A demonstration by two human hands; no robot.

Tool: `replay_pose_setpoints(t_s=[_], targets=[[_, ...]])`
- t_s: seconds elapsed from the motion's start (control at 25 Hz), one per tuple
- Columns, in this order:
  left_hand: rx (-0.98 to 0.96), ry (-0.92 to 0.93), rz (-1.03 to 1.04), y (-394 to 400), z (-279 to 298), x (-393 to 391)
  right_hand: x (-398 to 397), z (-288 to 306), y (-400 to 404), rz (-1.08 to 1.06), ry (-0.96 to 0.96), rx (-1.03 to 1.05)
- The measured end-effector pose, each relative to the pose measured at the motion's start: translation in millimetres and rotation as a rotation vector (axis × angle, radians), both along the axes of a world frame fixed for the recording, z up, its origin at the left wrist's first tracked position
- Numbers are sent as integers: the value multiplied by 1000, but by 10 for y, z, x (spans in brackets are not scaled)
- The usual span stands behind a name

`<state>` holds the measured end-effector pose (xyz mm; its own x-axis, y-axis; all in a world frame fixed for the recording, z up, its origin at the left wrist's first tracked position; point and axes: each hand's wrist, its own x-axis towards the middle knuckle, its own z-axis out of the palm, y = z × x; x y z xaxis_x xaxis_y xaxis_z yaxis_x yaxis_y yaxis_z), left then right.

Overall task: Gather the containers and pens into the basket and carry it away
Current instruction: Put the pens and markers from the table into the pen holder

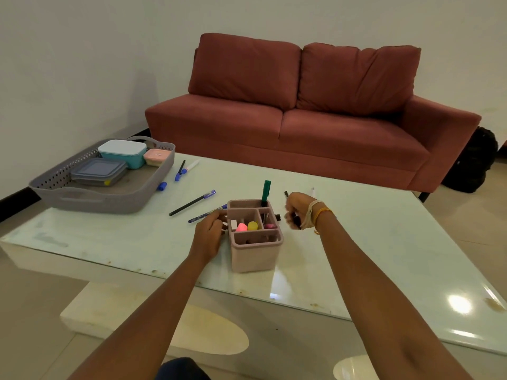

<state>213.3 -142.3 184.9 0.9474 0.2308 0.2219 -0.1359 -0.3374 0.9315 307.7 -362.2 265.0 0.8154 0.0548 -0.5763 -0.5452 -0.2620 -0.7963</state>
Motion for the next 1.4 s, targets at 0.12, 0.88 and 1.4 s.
replay_pose_setpoints(t_s=[0.12, 0.88, 1.4], targets=[[38, -23, 7, -8, -10, 6, 201, -77, -193, -74, -261, -275], [-702, 72, -10, 244, 744, -496, -893, 640, 1025, 428, -702, -86], [-773, 86, 186, 916, 270, -1190, -1347, 67, 1924, 387, -222, 353]])
